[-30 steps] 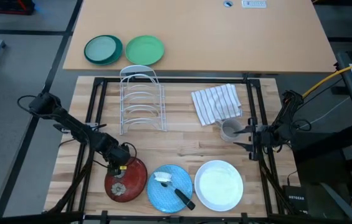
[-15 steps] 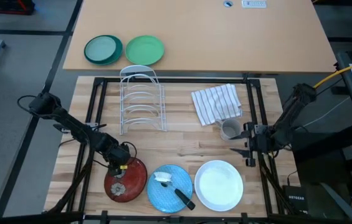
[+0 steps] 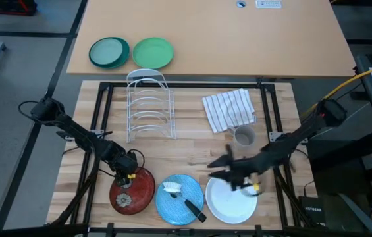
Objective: Sort dishes
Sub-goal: Put the red patterned plate in the dish rack
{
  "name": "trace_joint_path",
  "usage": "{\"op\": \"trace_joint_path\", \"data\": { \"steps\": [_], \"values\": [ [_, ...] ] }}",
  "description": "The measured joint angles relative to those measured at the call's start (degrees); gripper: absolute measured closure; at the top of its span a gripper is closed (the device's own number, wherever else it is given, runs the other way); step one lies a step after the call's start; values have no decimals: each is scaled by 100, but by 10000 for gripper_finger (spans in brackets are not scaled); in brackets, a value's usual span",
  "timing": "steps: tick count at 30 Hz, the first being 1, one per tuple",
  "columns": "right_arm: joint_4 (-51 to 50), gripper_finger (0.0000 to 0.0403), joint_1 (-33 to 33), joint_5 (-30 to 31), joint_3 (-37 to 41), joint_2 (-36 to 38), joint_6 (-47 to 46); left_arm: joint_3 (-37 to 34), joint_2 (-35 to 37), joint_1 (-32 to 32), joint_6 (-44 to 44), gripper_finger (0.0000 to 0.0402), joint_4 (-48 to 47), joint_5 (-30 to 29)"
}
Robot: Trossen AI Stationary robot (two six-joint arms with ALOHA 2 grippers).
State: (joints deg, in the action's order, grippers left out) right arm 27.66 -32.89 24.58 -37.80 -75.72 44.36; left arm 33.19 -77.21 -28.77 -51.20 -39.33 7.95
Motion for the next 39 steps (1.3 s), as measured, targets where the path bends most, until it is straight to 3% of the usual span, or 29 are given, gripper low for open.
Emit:
{"op": "trace_joint_path", "data": {
  "steps": [9,15,21,29,39],
  "values": [
    [-1681,207,477,-1198,-2253,-2088,-43,-11,0,0,-49,214,193,84],
    [-2067,207,484,-1578,-3118,-2902,134,-9,-4,-2,-89,252,284,111],
    [-2063,207,482,-1960,-3520,-3356,151,2,0,0,-85,312,338,111],
    [-1956,207,482,-1967,-3545,-3603,107,23,13,0,-116,375,396,115],
    [-481,207,480,-1967,-3545,-4185,106,11,13,0,-135,382,480,130]
  ]
}}
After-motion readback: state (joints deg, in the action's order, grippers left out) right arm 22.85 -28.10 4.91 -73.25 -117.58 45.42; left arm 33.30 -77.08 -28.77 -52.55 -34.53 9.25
